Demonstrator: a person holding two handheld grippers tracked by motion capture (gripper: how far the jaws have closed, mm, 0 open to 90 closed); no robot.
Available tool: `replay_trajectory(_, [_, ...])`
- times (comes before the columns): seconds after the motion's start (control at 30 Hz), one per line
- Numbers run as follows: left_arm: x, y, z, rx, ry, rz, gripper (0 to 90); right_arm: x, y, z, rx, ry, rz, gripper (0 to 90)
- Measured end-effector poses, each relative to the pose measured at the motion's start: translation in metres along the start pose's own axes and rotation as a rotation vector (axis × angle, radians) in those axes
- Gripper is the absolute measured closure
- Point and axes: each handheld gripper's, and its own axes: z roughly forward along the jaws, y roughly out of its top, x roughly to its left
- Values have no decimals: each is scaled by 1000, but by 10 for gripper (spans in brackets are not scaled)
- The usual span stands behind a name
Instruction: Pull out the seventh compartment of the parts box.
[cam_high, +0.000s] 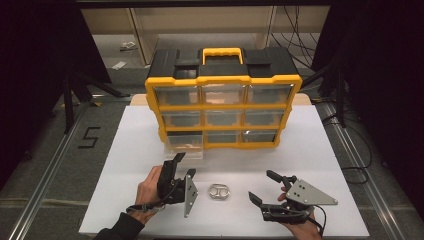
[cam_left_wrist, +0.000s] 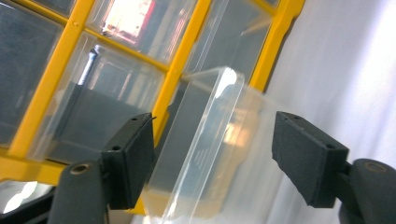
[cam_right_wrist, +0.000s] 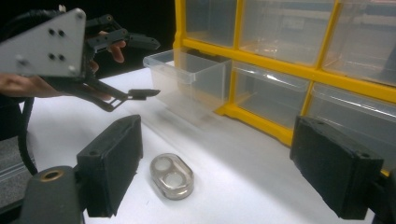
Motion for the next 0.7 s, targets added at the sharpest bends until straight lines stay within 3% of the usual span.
replay_trajectory(0.1, [4,0,-1,-9,-42,-64,273,0,0,0,1,0,0,180])
replay_trajectory(0.17, [6,0,-1,-11,-55,-80,271,0,0,0,1,-1,-1,180])
replay_trajectory(0.2, [7,0,-1,-24,-77,-126,264,0,0,0,2,-1,0,180])
replay_trajectory(0.27, [8,0,-2,-25,-90,-143,259,0,0,0,1,0,0,180])
replay_trajectory(0.47, [16,-1,-3,-51,-174,-277,253,0,0,-1,2,0,-1,180])
replay_trajectory(0.5, [16,-1,-3,-51,-174,-277,253,0,0,-1,2,0,-1,180])
replay_trajectory(0.53, [18,-1,-3,-60,-201,-321,251,0,0,-1,1,0,-1,180])
replay_trajectory(0.7, [23,-1,-2,-74,-254,-400,241,-1,0,-1,-2,-1,2,179])
